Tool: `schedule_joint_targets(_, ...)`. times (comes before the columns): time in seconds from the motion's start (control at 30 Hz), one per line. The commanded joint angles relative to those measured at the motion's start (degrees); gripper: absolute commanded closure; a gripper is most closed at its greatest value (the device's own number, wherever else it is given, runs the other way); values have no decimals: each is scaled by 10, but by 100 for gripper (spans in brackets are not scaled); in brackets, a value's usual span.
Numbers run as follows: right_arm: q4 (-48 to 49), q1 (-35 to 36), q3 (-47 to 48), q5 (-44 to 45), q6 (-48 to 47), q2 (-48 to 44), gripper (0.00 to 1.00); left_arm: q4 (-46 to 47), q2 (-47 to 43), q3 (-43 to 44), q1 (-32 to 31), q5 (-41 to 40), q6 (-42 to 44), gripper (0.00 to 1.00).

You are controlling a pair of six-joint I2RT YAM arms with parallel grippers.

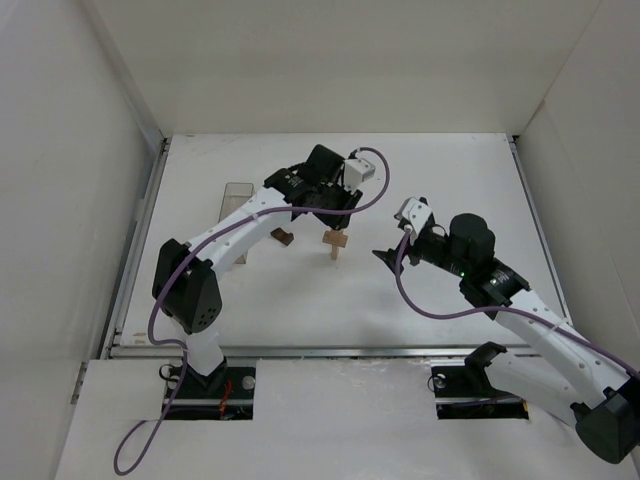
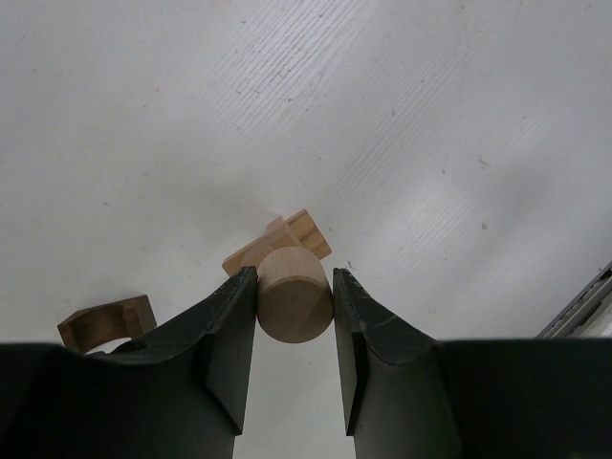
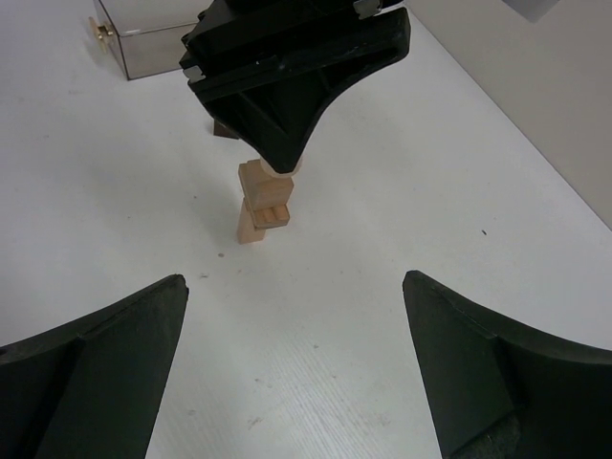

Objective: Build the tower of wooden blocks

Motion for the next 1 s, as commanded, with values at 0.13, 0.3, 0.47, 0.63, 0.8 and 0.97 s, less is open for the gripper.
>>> schedule_joint_targets(0.13, 10, -8, 2, 12, -3, -7, 0, 8, -20, -10, 0, -1, 8, 100)
schedule_joint_targets(0.3, 10, -8, 2, 12, -3, -7, 0, 8, -20, -20, 0, 11, 14, 100)
schedule_joint_targets(0.47, 10, -8, 2, 12, -3, -7, 0, 8, -20, -33, 0, 11, 14, 100)
schedule_joint_targets(0.63, 10, -8, 2, 12, -3, -7, 0, 13, -20, -33, 0, 11, 19, 100)
schedule_joint_targets(0.8, 5, -8, 2, 17, -3, -7, 0, 19, -20, -38, 0, 11, 19, 100)
schedule_joint_targets(0.97, 5, -8, 7, 17, -3, -7, 0, 24, -20, -43, 0, 6, 19, 100)
